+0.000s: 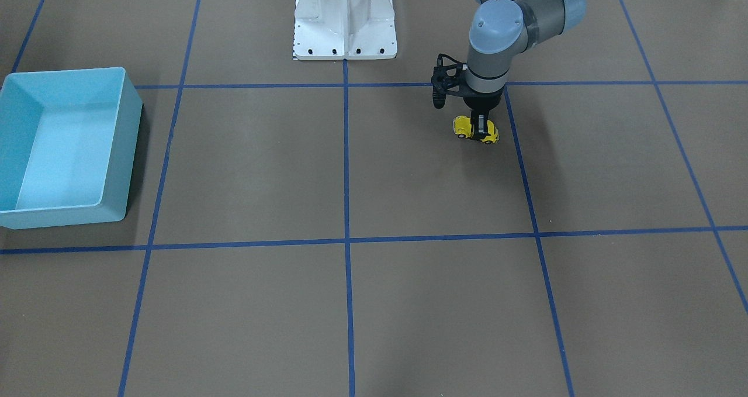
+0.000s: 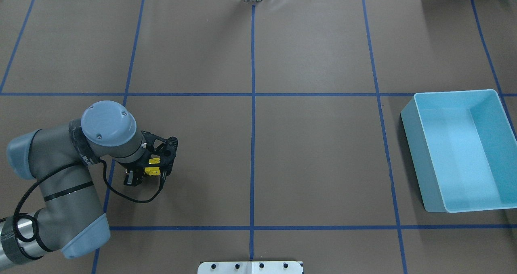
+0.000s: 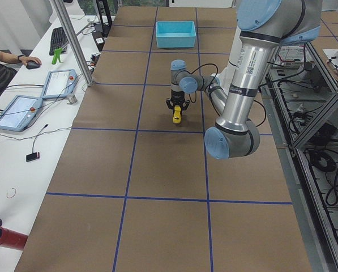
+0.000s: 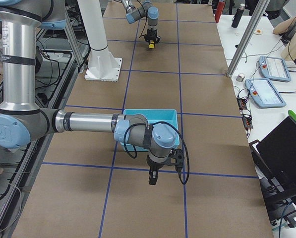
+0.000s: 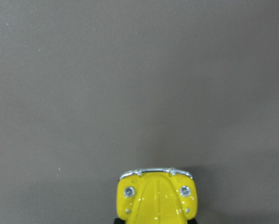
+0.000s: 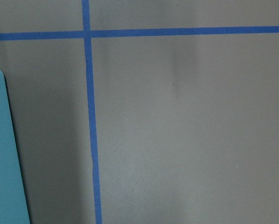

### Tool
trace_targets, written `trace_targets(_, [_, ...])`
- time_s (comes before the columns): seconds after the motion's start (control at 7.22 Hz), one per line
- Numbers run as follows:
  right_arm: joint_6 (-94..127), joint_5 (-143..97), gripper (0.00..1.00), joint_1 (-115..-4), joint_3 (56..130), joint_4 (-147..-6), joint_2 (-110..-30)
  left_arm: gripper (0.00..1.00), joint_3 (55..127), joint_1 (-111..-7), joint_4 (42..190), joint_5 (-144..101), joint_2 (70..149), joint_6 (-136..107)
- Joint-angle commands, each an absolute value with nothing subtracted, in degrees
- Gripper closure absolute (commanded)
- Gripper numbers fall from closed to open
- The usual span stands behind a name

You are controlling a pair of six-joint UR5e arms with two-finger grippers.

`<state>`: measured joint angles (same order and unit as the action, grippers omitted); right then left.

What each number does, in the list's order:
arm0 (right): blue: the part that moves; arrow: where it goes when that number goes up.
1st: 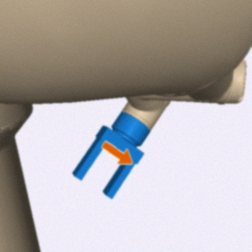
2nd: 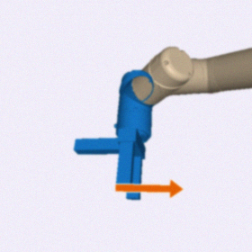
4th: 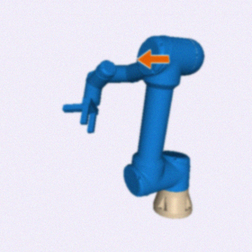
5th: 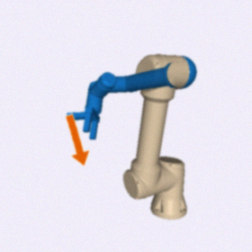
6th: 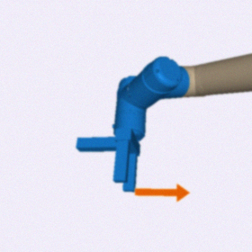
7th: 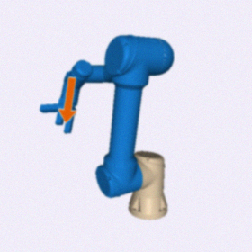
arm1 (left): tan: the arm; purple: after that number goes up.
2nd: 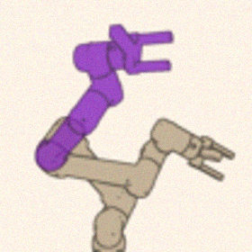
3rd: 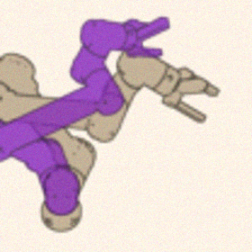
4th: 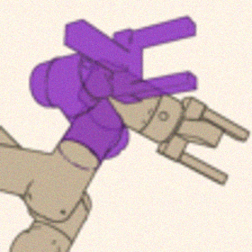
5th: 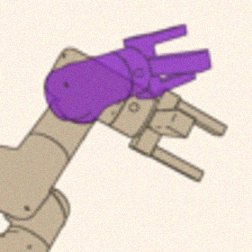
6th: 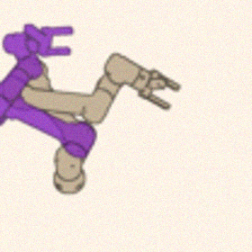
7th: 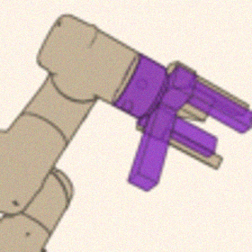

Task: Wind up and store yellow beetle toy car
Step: 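Roll the held car along the table toward the table center, then drag the held car back toward the left arm to wind it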

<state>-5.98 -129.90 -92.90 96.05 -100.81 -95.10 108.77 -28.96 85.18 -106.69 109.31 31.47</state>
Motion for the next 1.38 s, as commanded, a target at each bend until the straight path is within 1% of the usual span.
trace_targets(0.0, [-5.98, -129.90, 0.01, -92.90, 96.06, -100.81, -95.01, 1.00, 108.20, -27.61, 84.82, -105.04, 109.95, 31.46])
trace_targets(0.28, [-5.98, -129.90, 0.01, -92.90, 96.06, -100.81, -95.01, 1.00, 108.46, -27.25, 84.90, -103.97, 109.86, 31.38])
trace_targets(0.83, [-5.98, -129.90, 0.01, -92.90, 96.06, -100.81, -95.01, 1.00, 108.81, -27.25, 86.04, -103.89, 107.06, 31.46])
trace_targets(1.11, [-5.98, -129.90, 0.01, -92.90, 96.06, -100.81, -95.01, 1.00, 109.07, -27.25, 87.70, -103.89, 104.60, 31.46])
trace_targets(1.25, [-5.98, -129.90, 0.01, -92.90, 96.06, -100.81, -95.01, 1.00, 110.38, -27.25, 87.80, -103.89, 102.85, 31.46])
